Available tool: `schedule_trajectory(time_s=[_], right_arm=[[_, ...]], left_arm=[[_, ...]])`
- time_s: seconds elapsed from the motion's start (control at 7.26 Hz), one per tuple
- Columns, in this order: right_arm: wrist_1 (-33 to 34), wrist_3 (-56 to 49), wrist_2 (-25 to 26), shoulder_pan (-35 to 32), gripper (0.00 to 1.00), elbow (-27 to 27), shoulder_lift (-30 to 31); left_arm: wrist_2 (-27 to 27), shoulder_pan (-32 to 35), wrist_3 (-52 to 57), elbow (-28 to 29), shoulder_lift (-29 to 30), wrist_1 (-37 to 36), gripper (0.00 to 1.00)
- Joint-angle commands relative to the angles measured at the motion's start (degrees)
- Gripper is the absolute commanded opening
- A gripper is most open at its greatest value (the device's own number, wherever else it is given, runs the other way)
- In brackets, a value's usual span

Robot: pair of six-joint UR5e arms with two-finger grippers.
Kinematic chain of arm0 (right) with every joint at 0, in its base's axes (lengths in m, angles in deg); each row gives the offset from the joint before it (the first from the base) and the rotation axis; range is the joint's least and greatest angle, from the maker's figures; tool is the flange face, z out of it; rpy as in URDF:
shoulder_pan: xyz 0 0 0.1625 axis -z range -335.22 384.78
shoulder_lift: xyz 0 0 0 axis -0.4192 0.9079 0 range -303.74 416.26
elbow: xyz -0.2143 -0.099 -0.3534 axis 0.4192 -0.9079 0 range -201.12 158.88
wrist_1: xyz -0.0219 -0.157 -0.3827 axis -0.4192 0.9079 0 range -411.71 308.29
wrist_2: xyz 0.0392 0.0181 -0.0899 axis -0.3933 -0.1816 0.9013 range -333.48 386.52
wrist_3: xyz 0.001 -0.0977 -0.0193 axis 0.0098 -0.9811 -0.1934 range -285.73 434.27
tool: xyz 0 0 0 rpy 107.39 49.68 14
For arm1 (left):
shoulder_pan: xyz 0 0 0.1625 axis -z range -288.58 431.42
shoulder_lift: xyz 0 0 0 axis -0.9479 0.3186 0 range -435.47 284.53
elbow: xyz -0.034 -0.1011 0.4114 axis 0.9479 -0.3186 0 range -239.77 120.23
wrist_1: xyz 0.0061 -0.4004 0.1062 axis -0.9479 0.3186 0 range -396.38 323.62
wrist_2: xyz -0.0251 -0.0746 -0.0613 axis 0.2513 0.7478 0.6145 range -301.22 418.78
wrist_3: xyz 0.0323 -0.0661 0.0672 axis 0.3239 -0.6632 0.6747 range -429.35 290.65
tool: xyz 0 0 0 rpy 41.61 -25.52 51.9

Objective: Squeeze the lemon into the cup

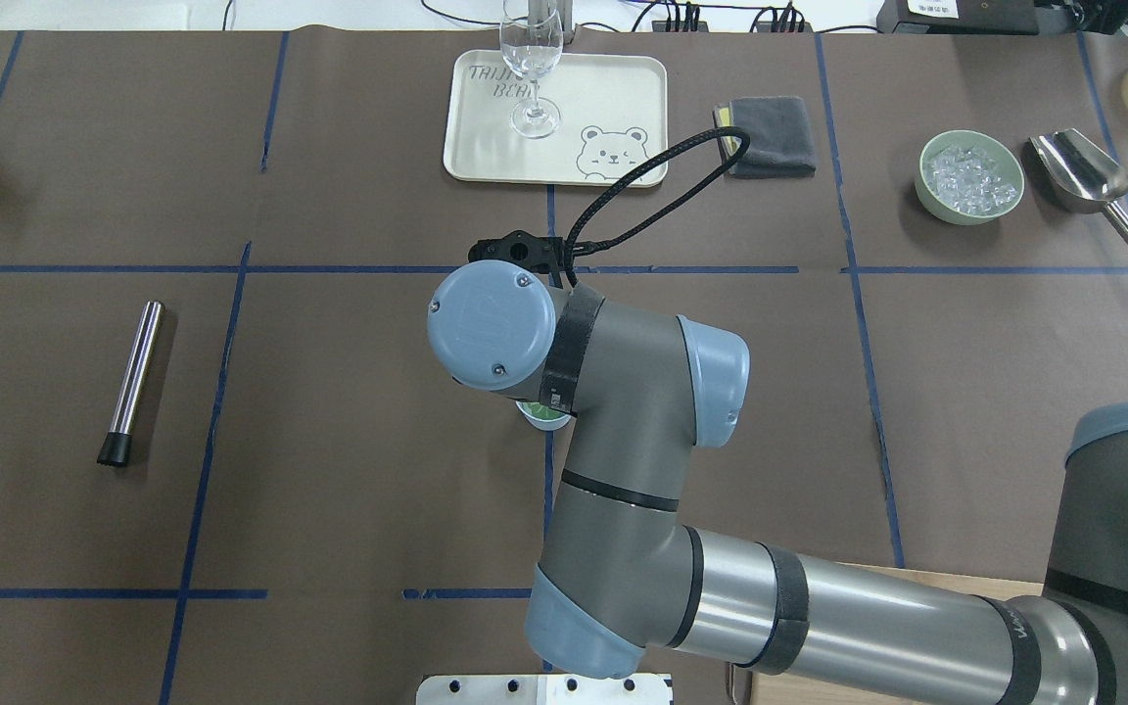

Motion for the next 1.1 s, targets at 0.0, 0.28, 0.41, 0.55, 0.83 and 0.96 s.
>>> schedule_trajectory(time_s=[0.0, 0.28, 0.41, 0.55, 0.83, 0.96], right_arm=[[0.07, -5.05, -4.42, -3.45, 1.00, 2.66, 1.34], [0.07, -15.14, -10.49, -10.55, 1.00, 4.86, 5.19], [-0.02, -21.02, -13.99, -14.94, 1.00, 5.48, 7.30], [-0.37, -28.83, -18.81, -20.64, 1.00, 5.75, 9.76], [-0.37, -47.28, -25.95, -30.93, 1.00, 5.66, 15.03], [-0.28, -53.28, -27.81, -36.20, 1.00, 5.40, 17.58]], left_arm=[[-0.33, -0.04, 0.16, -0.03, 0.18, 0.26, 1.00], [-0.34, -1.79, -0.01, -0.38, 1.93, 0.61, 1.00], [-0.07, -1.97, 0.25, -0.47, 3.68, 0.79, 1.00], [0.02, -1.97, -0.18, 0.31, 7.53, 0.62, 1.00], [0.10, -1.97, -0.01, -0.21, 8.18, 5.06, 1.00], [-0.24, -2.06, -0.10, 1.71, 8.27, 12.93, 1.00]])
